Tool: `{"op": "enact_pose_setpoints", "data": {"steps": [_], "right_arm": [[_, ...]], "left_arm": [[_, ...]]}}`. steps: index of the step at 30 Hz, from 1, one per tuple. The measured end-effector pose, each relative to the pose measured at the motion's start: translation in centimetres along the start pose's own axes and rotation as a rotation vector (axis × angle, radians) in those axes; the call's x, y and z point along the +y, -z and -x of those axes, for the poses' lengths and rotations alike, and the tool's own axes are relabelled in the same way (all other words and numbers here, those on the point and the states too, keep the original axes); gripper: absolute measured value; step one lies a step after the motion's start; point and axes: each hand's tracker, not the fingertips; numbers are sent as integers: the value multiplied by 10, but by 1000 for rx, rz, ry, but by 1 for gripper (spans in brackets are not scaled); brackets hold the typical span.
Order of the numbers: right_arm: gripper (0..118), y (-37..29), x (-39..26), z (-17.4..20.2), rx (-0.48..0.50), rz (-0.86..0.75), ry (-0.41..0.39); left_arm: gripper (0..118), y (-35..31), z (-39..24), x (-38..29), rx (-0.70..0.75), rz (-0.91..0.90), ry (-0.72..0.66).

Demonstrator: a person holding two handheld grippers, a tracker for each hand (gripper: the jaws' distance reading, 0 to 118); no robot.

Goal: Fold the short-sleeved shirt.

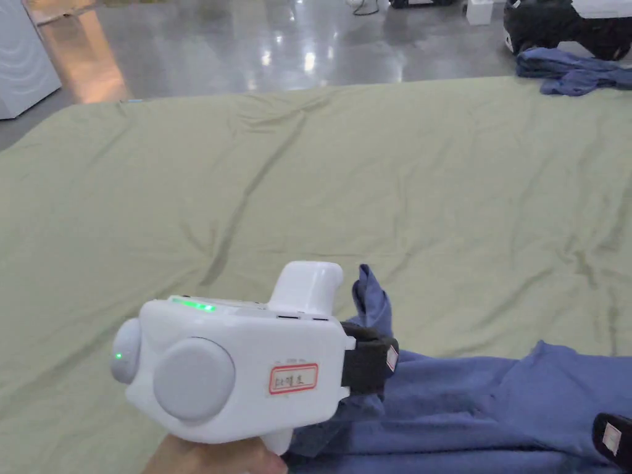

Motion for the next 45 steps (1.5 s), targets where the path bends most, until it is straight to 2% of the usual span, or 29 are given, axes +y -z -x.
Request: {"op": "enact_pose_setpoints", "data": {"steps": [1,2,3,4,8,12,13,14,15,17,18,22,25,32,36,38,40,41,43,44,45], "right_arm": [[6,-2,-2,-6,2,-1,6],[6,-4,-3,-11,2,-2,13],[6,-5,-4,-15,-3,-3,24],[6,-5,-5,-26,-9,-4,35],[6,-6,-8,-41,-27,-6,76],[6,-6,-9,-45,-23,-7,83],[6,-6,-10,-45,-24,-7,81],[6,-7,-10,-45,-29,-9,77],[6,-7,-10,-45,-34,-13,72],[6,-7,-10,-44,-32,-12,65],[6,-7,-10,-44,-29,-13,64],[6,-8,-10,-44,-24,-22,69],[6,-9,-10,-42,-33,-15,62],[6,-12,-13,-40,-48,0,46],[6,-13,-14,-35,-52,5,38],[6,-13,-14,-31,-50,9,32],[6,-12,-13,-26,-53,15,20],[6,-11,-12,-23,-54,18,11],[6,-9,-11,-17,-51,24,-1],[6,-8,-10,-14,-47,28,-6],[6,-6,-10,-11,-41,32,-11]], "left_arm": [[19,16,-3,-1,-26,30,0],[47,30,-4,-4,-53,54,-10],[94,39,-6,-6,-71,65,-45],[109,49,-7,-8,-88,87,-73],[110,52,-5,-11,-75,92,-112],[109,16,9,-8,-18,-54,-181],[107,8,11,-8,-1,-83,-199],[99,0,15,-9,31,-103,-212],[75,-3,19,-12,76,-107,-210],[17,2,21,-17,147,-87,-208],[7,7,23,-20,154,-62,-213],[7,37,16,-33,41,17,-235],[7,65,2,-39,52,100,-192],[7,79,-23,-44,-75,127,-176],[7,53,-13,-40,-96,79,-184],[8,28,3,-39,-122,15,-239],[15,1,26,-44,-143,-37,-299],[15,-17,43,-47,-148,-60,-336],[82,-40,72,-58,-127,-86,-400],[97,-45,85,-64,-126,-114,-437],[97,-51,100,-70,-114,-146,-489]]}}
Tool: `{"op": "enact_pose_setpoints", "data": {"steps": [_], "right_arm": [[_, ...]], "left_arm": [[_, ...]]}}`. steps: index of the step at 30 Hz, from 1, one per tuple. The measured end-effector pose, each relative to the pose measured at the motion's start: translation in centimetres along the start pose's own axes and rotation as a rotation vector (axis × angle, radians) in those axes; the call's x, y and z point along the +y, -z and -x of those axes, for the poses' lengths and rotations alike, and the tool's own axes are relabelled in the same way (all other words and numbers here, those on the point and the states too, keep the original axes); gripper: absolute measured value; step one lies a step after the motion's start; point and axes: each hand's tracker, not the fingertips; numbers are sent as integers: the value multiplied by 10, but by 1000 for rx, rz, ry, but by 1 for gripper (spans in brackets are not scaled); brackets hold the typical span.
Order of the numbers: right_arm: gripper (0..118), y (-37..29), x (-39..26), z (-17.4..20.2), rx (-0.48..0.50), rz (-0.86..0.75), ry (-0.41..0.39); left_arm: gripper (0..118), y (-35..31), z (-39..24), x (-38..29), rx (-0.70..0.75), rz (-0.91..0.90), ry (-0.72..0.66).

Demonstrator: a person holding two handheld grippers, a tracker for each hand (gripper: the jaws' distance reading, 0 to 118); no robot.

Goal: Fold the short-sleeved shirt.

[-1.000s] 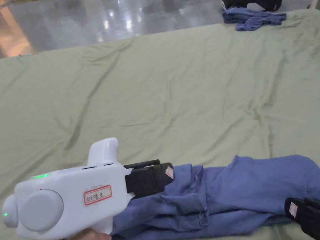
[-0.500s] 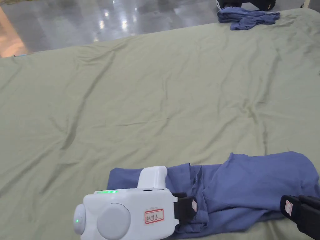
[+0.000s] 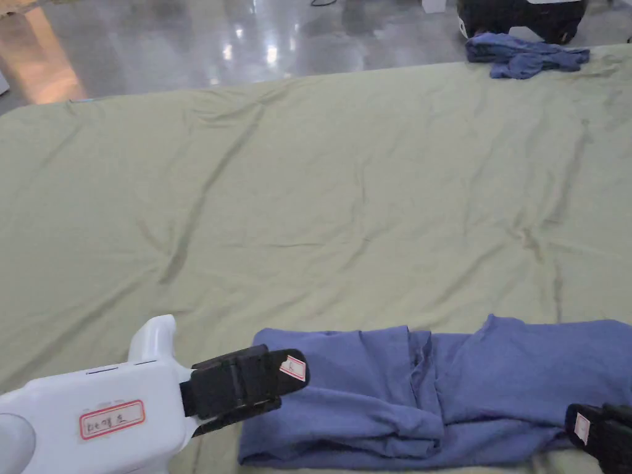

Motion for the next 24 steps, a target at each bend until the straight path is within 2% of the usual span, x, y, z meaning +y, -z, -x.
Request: {"op": "enact_pose_setpoints", "data": {"steps": [3,6,8,11,12,13,15,16,18,19,22,24], "right_arm": [[6,3,3,14,3,11,-26],[6,6,7,29,11,18,-64],[6,7,8,40,16,16,-86],[6,10,11,49,12,22,-96],[6,11,12,50,12,26,-100],[6,11,13,51,11,27,-103],[6,11,16,51,2,27,-111],[6,10,16,51,-2,23,-112],[6,8,17,51,-4,18,-109],[6,7,17,50,-4,20,-109],[6,8,17,50,-14,25,-105],[6,8,17,50,-22,23,-101]], "left_arm": [[97,-13,41,2,28,-82,-140],[97,-1,58,-6,16,-30,-301],[97,19,65,-12,-45,67,-351],[97,36,70,-15,-210,50,-382],[91,43,77,-13,-219,92,-415],[74,46,77,-11,-227,103,-433],[14,52,76,-10,-132,127,-419],[14,57,79,-10,-43,127,-381],[14,52,94,-11,29,126,-363],[14,48,88,-7,-129,114,-407],[13,37,81,-5,-105,110,-353],[13,33,86,-4,-142,111,-368]]}}
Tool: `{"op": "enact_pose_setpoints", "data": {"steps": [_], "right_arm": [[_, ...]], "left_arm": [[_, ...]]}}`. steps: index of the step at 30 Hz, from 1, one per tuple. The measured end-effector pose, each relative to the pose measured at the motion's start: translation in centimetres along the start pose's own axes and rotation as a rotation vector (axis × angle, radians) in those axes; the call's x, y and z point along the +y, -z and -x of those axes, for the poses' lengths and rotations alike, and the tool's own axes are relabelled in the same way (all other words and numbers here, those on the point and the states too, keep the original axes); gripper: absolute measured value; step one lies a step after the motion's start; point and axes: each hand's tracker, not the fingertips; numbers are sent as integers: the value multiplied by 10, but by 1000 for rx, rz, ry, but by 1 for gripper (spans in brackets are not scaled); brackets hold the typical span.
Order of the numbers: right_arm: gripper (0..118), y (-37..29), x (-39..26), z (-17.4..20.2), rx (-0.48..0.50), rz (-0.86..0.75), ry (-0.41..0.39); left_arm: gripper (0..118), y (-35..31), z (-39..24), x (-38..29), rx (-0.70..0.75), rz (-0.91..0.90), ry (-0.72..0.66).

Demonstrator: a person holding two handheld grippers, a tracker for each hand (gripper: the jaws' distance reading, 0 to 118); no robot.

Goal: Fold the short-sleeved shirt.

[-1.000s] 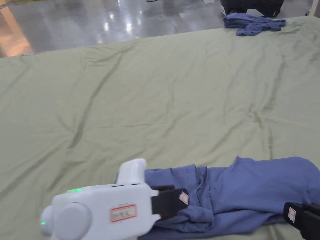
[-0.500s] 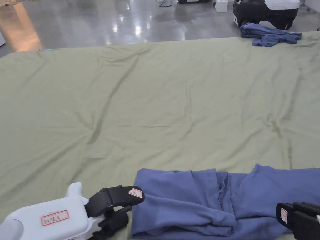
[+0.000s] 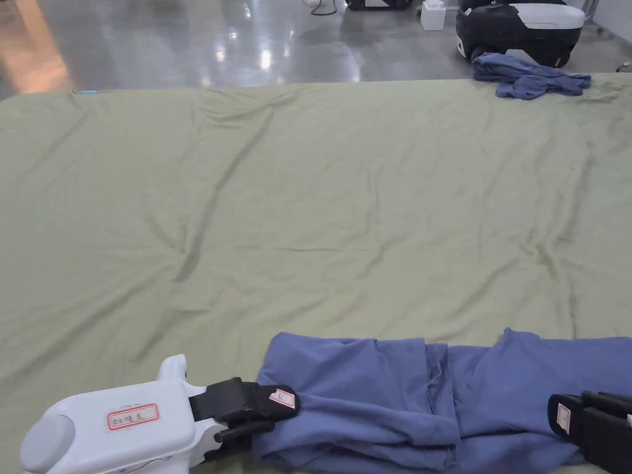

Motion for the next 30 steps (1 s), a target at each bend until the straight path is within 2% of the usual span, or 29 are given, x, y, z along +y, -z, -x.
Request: {"op": "enact_pose_setpoints", "data": {"steps": [1,3,5,7,14,17,21,24,30], "right_arm": [[6,0,0,0,0,0,2],[6,-2,-2,0,8,-1,4],[6,-3,-2,0,12,-1,1],[6,-4,-3,-3,10,-8,1],[6,-4,-8,-18,21,-12,49],[6,-4,-11,-26,22,-11,71],[6,-5,-13,-33,16,-9,86],[6,-6,-15,-38,10,-11,94],[6,-7,-22,-52,13,-15,122]], "left_arm": [[13,-6,2,2,-50,-12,-32],[13,-22,2,7,-32,-15,-5],[13,-44,2,17,62,-55,29],[13,-71,6,28,95,-98,22],[13,-163,-11,50,354,-231,50],[13,-177,-35,42,424,-272,86],[13,-167,-77,27,409,-295,161],[13,-146,-117,16,409,-283,284],[13,-72,-195,-10,306,-156,521]]}}
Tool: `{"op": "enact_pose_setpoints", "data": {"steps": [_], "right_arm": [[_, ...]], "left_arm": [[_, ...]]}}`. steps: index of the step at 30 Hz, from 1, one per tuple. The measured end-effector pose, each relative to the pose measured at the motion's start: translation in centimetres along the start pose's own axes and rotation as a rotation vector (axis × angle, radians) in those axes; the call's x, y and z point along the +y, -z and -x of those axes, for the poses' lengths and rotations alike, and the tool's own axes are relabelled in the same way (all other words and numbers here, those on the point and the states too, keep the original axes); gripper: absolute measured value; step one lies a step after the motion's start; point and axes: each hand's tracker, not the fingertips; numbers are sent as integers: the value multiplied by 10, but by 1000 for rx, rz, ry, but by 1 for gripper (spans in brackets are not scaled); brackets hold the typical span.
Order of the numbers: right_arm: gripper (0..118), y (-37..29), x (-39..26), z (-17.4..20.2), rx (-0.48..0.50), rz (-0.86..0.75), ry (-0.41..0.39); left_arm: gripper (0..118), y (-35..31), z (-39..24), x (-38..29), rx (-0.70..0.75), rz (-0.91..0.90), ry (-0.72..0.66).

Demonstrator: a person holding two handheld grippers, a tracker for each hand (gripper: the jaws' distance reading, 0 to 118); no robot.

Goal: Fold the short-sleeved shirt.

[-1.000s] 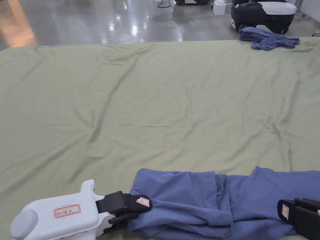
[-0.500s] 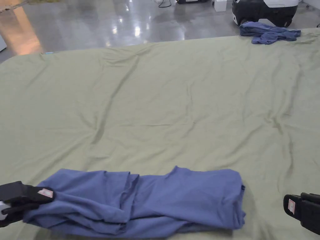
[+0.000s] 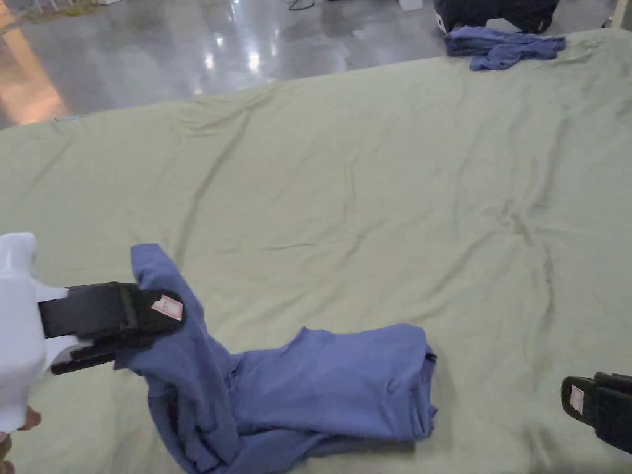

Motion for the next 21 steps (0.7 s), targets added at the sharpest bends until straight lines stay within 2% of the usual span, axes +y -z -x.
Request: {"op": "enact_pose_setpoints", "data": {"steps": [4,6,10,11,13,14,17,21], "right_arm": [[6,-2,-5,-13,-17,2,24],[6,-5,-8,-19,-25,2,39],[6,-8,-11,-35,-49,4,67],[6,-9,-12,-38,-60,5,74],[6,-11,-13,-43,-77,-1,95],[6,-12,-13,-45,-77,-3,101],[6,-15,-13,-43,-77,-8,110],[6,-11,-13,-44,-77,-4,114]], "left_arm": [[13,66,-47,-14,-62,138,152],[13,102,-59,-31,-39,213,175],[14,159,-73,-60,-107,363,246],[23,167,-74,-65,-73,381,252],[86,176,-71,-67,-117,405,263],[100,176,-73,-66,-115,399,241],[100,160,-58,-50,-135,327,121],[97,128,-36,-35,-71,188,-6]]}}
